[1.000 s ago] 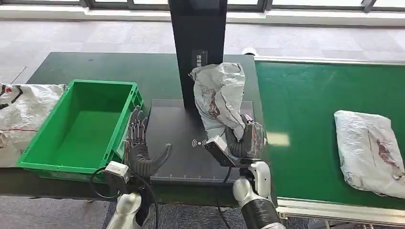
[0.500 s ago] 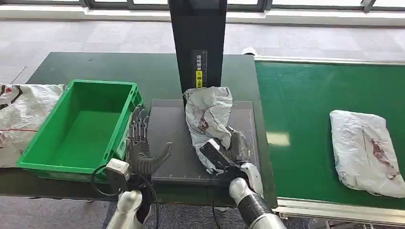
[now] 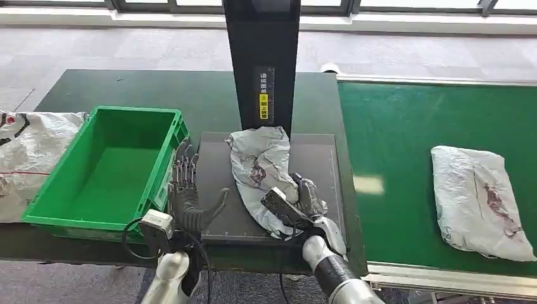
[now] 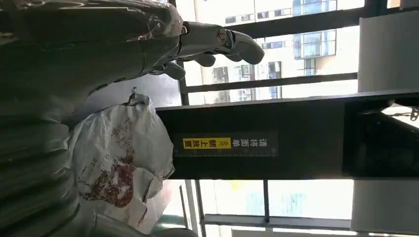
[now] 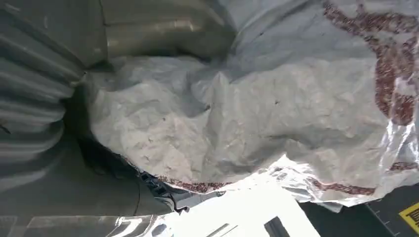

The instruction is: Moved the parcel from conveyor to table for the left to box.

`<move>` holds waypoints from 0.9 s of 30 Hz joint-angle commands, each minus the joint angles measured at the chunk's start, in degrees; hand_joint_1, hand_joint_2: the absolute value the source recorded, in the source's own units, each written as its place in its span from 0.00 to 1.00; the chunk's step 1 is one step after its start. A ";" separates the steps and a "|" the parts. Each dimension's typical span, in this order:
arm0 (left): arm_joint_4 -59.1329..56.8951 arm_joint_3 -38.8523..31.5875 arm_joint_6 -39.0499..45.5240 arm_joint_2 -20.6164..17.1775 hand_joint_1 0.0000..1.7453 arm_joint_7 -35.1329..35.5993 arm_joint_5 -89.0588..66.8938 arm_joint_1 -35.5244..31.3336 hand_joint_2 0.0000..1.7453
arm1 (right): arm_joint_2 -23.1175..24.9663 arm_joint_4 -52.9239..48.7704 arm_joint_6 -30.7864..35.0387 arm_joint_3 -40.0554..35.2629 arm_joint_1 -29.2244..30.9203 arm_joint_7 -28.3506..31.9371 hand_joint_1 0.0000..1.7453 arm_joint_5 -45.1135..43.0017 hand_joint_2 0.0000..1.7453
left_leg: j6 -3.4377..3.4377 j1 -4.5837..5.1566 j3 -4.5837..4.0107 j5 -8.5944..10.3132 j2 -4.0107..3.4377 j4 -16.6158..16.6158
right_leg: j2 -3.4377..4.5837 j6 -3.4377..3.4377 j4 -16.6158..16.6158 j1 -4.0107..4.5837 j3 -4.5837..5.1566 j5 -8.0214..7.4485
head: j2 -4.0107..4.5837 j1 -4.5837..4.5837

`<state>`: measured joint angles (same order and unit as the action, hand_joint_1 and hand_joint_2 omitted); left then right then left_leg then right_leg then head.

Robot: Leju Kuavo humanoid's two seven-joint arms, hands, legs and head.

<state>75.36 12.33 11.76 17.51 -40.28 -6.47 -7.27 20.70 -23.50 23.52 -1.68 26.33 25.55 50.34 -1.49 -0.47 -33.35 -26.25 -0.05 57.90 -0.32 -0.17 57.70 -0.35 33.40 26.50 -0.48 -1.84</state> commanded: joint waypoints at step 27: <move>-19.92 2.87 16.52 -2.13 0.00 0.28 -16.77 -12.01 1.00 | -0.70 -81.82 16.48 0.95 -24.74 14.45 0.00 -12.12 1.00 | 0.04 0.08 -0.03 0.09 0.41 -0.13 | -0.44 0.00 -0.12 -0.09 -0.06 0.01 | 0.00 0.00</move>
<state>71.08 12.31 24.96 16.24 -40.28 -16.35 -10.09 19.56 -90.01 40.33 2.40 7.61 40.22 38.62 -1.48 -0.40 -33.43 -26.25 0.00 57.92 -0.44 -0.16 57.70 -0.42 33.50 26.49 -0.48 -1.84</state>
